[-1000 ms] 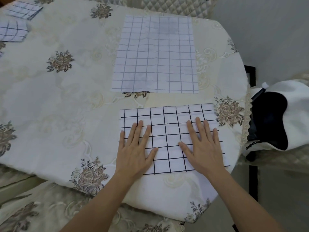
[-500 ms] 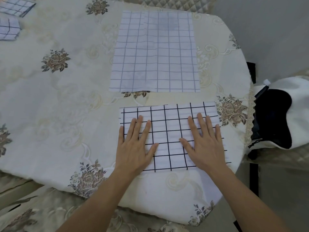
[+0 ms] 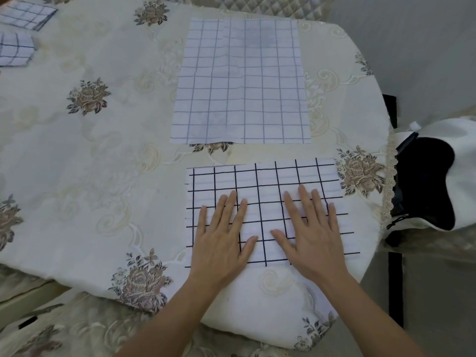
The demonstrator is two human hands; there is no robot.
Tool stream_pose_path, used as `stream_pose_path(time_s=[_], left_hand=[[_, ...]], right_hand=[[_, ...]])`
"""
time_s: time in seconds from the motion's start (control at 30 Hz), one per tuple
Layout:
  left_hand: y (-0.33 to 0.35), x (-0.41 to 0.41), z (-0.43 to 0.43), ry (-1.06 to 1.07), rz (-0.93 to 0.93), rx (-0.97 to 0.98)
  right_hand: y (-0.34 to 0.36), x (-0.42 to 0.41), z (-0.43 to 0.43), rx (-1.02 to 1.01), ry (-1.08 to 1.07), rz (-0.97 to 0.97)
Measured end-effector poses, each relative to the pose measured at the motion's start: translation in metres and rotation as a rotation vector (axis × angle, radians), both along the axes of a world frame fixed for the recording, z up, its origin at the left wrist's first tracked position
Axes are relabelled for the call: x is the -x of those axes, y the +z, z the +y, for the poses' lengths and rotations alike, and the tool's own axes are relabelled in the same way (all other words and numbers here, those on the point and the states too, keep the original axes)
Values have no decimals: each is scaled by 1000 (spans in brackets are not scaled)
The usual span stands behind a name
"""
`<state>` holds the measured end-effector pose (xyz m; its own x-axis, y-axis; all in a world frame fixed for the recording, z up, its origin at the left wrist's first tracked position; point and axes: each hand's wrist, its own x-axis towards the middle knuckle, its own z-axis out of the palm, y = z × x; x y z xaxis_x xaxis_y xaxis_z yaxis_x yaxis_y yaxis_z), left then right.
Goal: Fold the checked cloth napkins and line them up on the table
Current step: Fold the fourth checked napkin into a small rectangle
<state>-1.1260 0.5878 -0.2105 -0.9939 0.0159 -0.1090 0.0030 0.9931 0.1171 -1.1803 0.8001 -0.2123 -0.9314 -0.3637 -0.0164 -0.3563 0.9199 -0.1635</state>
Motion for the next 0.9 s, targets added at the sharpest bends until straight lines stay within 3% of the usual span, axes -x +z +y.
stream_pose_path(time_s=[0.4, 0.7, 0.9], left_hand=[[-2, -5, -17, 13, -5, -5], [31, 2, -13, 23, -152, -22], [80, 57, 7, -379, -66, -3]], right_hand=[[-3, 7, 42, -32, -32, -68], [20, 11, 42, -6, -58, -139], [62, 7, 52, 47, -212, -66]])
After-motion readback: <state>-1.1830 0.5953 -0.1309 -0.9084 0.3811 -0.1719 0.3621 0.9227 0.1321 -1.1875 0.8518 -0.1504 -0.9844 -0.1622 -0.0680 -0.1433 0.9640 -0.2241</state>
